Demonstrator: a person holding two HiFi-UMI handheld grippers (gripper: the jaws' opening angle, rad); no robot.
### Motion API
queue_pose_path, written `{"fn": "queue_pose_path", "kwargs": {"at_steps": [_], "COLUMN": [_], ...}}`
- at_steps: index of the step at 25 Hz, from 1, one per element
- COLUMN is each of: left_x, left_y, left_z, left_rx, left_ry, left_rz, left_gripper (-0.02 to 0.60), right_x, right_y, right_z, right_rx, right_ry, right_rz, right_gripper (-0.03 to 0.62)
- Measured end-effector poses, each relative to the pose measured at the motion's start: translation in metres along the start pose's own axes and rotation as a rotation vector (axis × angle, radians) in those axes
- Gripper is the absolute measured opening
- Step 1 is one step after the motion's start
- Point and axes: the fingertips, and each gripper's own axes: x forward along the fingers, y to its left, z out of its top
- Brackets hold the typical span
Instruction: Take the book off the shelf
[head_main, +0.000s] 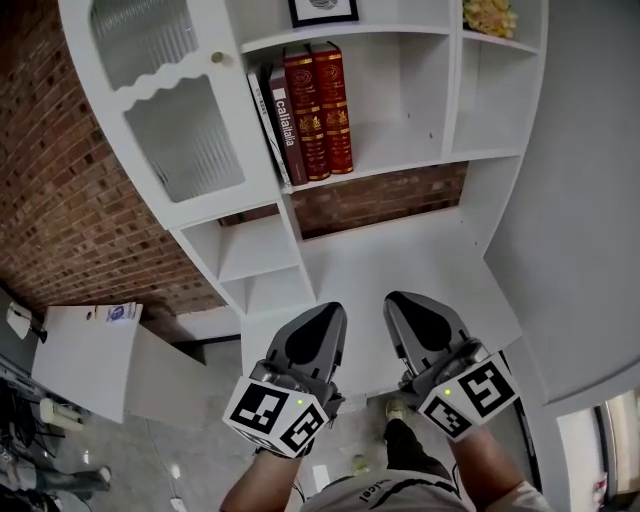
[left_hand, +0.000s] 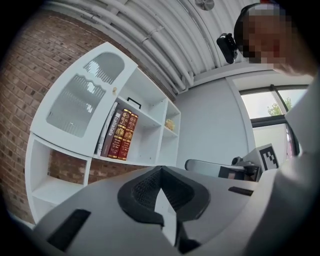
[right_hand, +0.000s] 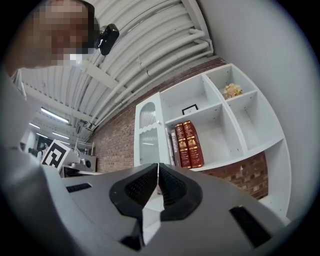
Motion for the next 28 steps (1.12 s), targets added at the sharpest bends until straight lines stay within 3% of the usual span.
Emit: {"fn": "queue_pose_path", "kwargs": {"at_steps": [18, 28], "left_x": [0.142, 0.155], "left_y": [0.088, 0.118], "left_z": [0.020, 0.034], "left_rx": [0.046, 0.061], "left_ry": [-0.023, -0.036], "left_rz": [0.208, 0.226], "left_gripper": [0.011, 0.011], "right_x": [0.177, 0.259], "right_y": [-0.139, -0.177], "right_z": [0.018, 0.007], "right_rx": [-0.117, -0.187], "right_ry": [-0.024, 0.020], "right_rz": [0.073, -0.030], "right_gripper": [0.029, 0.191]}}
